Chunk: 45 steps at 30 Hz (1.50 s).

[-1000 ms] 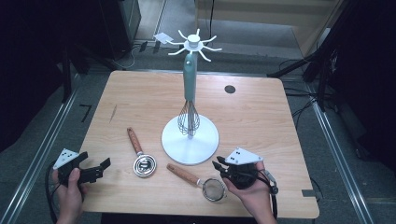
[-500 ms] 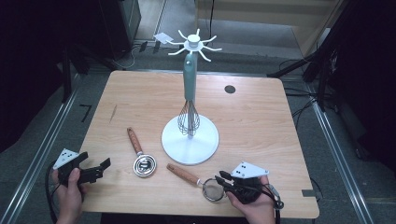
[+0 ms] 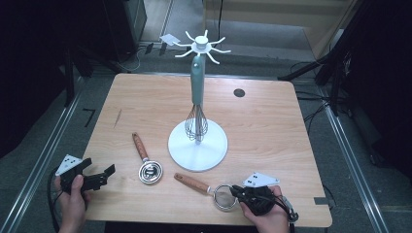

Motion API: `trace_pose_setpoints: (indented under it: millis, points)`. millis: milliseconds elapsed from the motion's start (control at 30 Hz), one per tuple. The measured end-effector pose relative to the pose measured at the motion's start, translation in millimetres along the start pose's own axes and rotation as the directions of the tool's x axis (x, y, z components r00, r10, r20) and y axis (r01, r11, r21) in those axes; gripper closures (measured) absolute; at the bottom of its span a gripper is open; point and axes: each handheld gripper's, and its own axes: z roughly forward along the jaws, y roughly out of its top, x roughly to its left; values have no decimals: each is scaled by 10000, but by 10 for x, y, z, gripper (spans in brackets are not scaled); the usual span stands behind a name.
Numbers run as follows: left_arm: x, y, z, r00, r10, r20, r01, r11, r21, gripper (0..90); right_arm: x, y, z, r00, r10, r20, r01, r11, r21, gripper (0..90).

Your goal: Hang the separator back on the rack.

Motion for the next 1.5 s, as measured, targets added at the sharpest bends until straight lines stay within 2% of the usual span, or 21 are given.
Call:
trace_pose_setpoints:
  millis: [167,267,400,567,600,700,900,1000,1067,1133,1200,1367,1467,1500]
  points:
    - [0,0,1,10000,8,-4,-8,10000,9,0,-90,-31,-20,9996,-5,280,4,10000,43,869]
    - [-1,1,2,10000,17,-6,-17,10000,8,0,-188,-61,-49,9977,287,615,-288,9996,11,872]
    - [-2,1,3,10000,14,-17,-14,10000,6,0,-295,-93,-93,9951,316,940,-314,9995,-35,870]
    - [-3,1,4,10000,16,-25,-16,10000,6,0,-384,-129,-118,9919,453,1189,-440,9989,-135,836]
    - [-3,1,4,10000,17,-26,-17,10000,10,0,-393,-138,-116,9915,338,1254,-330,9994,-84,774]
    - [-3,1,3,10000,20,-26,-20,10000,6,0,-383,-124,-100,9894,137,1446,-142,9999,24,715]
    - [-3,1,3,10000,14,-19,-14,10000,4,0,-364,-57,-91,9829,-329,1809,377,9990,-232,584]
    - [-1,1,2,10000,16,-5,-16,10000,11,0,-377,-28,-70,9786,-979,1812,1040,9943,-245,548]
    - [0,1,2,10000,11,-5,-11,10000,10,0,-369,-10,-63,9688,-1636,1859,1729,9843,-349,539]
    - [0,1,2,10000,-2,-6,2,10000,13,0,-353,9,-57,9605,-1985,1950,2088,9774,-334,530]
    - [-1,1,2,10000,16,-4,-16,10000,10,0,-333,30,-59,9567,-2135,1978,2243,9739,-338,525]
    - [1,2,3,10000,8,0,-8,10000,6,0,-291,90,-81,9576,-2216,1840,2289,9733,-193,534]
    - [9,-1,-4,10000,-71,37,71,9999,-81,0,-274,141,-67,9614,-2373,1390,2398,9708,-8,500]
    - [9,-1,-4,10000,-71,37,71,9999,-81,0,-274,141,-67,9614,-2373,1390,2398,9708,-8,500]
